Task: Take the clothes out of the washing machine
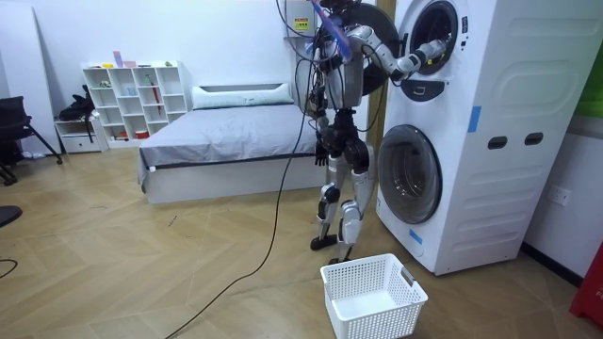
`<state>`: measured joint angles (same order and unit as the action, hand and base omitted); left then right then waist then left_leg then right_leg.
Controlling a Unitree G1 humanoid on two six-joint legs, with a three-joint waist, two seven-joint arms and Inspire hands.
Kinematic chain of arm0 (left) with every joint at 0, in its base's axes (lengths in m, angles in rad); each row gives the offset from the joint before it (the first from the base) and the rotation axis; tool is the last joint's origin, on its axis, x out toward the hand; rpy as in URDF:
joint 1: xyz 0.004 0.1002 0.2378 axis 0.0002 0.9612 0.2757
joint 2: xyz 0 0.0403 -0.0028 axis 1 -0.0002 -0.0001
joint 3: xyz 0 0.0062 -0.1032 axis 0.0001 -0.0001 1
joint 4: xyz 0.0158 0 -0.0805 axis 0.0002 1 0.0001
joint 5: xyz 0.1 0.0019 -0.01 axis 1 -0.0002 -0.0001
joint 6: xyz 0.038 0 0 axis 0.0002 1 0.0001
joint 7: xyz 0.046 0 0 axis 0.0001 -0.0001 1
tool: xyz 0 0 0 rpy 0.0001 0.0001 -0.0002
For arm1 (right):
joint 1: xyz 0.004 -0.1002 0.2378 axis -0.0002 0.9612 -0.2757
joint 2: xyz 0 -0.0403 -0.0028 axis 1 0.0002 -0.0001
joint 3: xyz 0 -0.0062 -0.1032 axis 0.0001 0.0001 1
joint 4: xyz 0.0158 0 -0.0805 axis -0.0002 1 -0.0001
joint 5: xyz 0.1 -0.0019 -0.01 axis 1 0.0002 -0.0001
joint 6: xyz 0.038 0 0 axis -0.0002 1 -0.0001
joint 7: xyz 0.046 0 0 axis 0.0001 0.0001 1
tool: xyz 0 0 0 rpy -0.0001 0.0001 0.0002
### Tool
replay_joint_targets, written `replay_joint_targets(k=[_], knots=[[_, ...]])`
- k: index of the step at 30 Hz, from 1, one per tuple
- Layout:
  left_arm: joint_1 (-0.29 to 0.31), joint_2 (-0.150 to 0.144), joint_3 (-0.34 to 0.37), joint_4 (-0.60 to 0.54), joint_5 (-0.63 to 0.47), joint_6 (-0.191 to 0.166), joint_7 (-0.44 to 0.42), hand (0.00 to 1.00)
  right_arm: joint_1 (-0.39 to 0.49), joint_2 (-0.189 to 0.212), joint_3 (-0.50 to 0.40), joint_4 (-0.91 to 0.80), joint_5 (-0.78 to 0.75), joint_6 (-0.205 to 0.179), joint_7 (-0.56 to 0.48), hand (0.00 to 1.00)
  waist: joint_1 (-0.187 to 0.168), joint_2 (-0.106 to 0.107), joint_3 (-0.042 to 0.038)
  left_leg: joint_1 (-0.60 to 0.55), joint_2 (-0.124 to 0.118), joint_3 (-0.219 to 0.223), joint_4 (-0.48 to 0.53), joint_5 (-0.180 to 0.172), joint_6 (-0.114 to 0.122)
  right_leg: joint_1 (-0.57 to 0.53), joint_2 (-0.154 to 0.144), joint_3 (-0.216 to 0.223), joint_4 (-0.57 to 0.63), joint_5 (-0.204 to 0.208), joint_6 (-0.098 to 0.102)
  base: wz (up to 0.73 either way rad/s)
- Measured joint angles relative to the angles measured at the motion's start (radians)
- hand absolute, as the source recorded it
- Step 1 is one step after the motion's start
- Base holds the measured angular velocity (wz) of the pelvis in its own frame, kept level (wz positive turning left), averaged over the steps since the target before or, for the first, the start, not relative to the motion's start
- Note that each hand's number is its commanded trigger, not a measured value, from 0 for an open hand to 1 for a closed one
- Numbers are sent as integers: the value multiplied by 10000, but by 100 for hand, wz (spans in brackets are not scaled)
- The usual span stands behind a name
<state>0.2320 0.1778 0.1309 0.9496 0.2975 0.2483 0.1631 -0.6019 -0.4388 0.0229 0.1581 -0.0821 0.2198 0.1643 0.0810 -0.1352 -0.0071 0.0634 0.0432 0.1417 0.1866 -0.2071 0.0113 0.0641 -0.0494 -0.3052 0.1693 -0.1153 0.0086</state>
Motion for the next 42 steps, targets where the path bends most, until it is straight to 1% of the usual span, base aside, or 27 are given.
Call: replay_joint_targets(k=[2, 5, 7, 8, 9, 10, 12, 17, 19, 21, 23, 24, 25, 26, 27, 28, 31, 35, 37, 38, 39, 40, 42], knots=[[-45, 14, 6, -20, 6, 17, 0, 0, -152, -25, -1, 464, 10, 26, 131, 0, 15, -60, -6, 1, -41, -41, 18, 7, 18, 31, -52, -24, 0, -8, 14, 8], [7, 44, 13, -62, 1, 108, 0, 0, -425, -46, 0, 935, 6, 263, 452, 0, 62, -168, 18, -23, -84, -40, 41, 45, 61, 22, -101, -24, 10, -8, 13, 0], [165, 52, 19, -74, -3, 180, -3, 0, -475, -70, -1, 1004, -40, 409, 625, 0, 50, -212, 1, -76, -91, -54, 100, 45, 65, -7, -111, -39, 11, -9, 11, 0], [186, 54, 27, -72, -8, 218, -6, 0, -475, -92, -2, 1002, -55, 417, 656, 0, 55, -231, -13, -102, -93, -58, 108, 45, 65, -30, -111, -40, 9, -9, 10, 0], [197, 67, 53, -53, 0, 286, -41, 0, -475, -103, 0, 996, -192, 427, 704, 0, 84, -278, -48, -147, -93, -51, 119, 57, 67, -89, -110, -34, 25, -4, 2, 0], [200, 96, 56, -53, 9, 299, -104, 0, -474, -103, 7, 1003, -445, 434, 798, 0, 89, -288, -49, -165, -90, -50, 128, 82, 68, -120, -109, -38, 50, -1, -2, 0], [180, 118, 67, -54, 8, 289, -207, 0, -474, -103, 39, 1007, -571, 434, 820, 0, 107, -286, -45, -154, -89, -43, 127, 100, 71, -126, -109, -31, 70, 0, -3, 0], [-11, 130, 33, -30, 0, 281, -212, 0, -477, -105, 129, 942, -880, 446, 900, 0, 217, -280, 3, -111, -58, 8, 95, 101, 59, -162, -91, 29, 150, -10, -1, -3], [-147, 142, -34, 49, 3, 282, -211, 0, -493, -183, 315, 581, -1169, 601, 923, 0, 367, -315, 11, -185, -57, 66, 87, 109, 39, -270, -80, 66, 161, -49, -64, -8], [-200, 143, -98, 53, 3, 287, -212, 0, -835, -189, 443, 541, -1266, 652, 1042, 0, 386, -342, 38, -206, -106, 71, 81, 118, 23, -315, -61, 69, 144, -75, -104, 0], [-201, 180, -170, 47, -3, 301, -211, 0, -1011, -198, 475, 267, -1461, 736, 1090, 0, 398, -358, 28, -191, -79, 78, 66, 133, -5, -359, -35, 59, 144, -82, -115, 0], [-221, 209, -183, 48, -14, 299, -212, 0, -1010, -197, 580, -195, -1493, 786, 1090, 0, 401, -347, 37, -179, -38, 85, 70, 136, -25, -360, -9, 33, 137, -82, -114, 0], [-245, 260, -285, 50, -14, 287, -212, 0, -1010, -195, 784, -726, -1569, 786, 1090, 0, 457, -307, 65, -164, -16, 84, 44, 126, -43, -363, 15, 17, 149, -82, -113, 0], [-270, 283, -350, 50, -12, 269, -213, 0, -1010, -196, 888, -1000, -1632, 785, 1090, 0, 490, -290, 77, -151, -3, 91, 25, 122, -50, -368, 28, 19, 156, -83, -113, 0], [-354, 292, -364, 52, -9, 200, -214, 0, -1018, -196, 1050, -1519, -1875, 769, 1093, 0, 553, -270, 91, -150, 18, 98, -5, 116, -61, -390, 48, 18, 159, -83, -113, -3], [-453, 293, -363, 52, -9, 102, -216, 0, -1058, -196, 1148, -1852, -2085, 736, 1101, 0, 629, -218, 127, -149, 27, 104, -36, 114, -65, -412, 60, 20, 158, -83, -112, 0], [-541, 324, -363, 43, -9, -130, -217, 0, -1092, -196, 1150, -2128, -2416, 704, 1178, 0, 664, -176, 139, -113, 27, 129, -137, 118, -70, -435, 63, 16, 154, -89, -103, -2], [-692, 331, -361, 46, -11, -164, -188, 0, -1091, -194, 1161, -2483, -2512, 756, 1253, 0, 635, -173, 142, -71, 25, 225, -221, 119, -72, -465, 61, 11, 150, -91, -100, -7], [-822, 334, -359, 46, -12, -181, -155, 0, -1091, -185, 1233, -2831, -3018, 795, 1393, 0, 657, -170, 143, -41, 33, 253, -264, 118, -72, -467, 72, 19, 151, -91, -99, 0], [-835, 333, -366, 45, -11, -188, -149, 0, -1091, -184, 1277, -2936, -3154, 799, 1434, 55, 654, -170, 143, -39, 35, 257, -269, 118, -72, -469, 74, 16, 151, -91, -100, 0], [-852, 332, -372, 45, -10, -216, -144, 0, -1091, -185, 1378, -3125, -3337, 800, 1500, 79, 646, -171, 142, -38, 39, 265, -280, 118, -72, -476, 77, 13, 150, -91, -99, 0], [-853, 334, -372, 45, -3, -258, -142, 0, -1091, -185, 1470, -3282, -3572, 802, 1597, 100, 649, -172, 140, -37, 39, 251, -289, 118, -73, -476, 81, 7, 147, -91, -100, 0], [-831, 333, -377, 43, 5, -319, -141, 0, -1091, -170, 1541, -3430, -3996, 874, 1729, 100, 650, -177, 133, -28, 36, 243, -303, 118, -73, -476, 83, 5, 145, -91, -100, 0]])
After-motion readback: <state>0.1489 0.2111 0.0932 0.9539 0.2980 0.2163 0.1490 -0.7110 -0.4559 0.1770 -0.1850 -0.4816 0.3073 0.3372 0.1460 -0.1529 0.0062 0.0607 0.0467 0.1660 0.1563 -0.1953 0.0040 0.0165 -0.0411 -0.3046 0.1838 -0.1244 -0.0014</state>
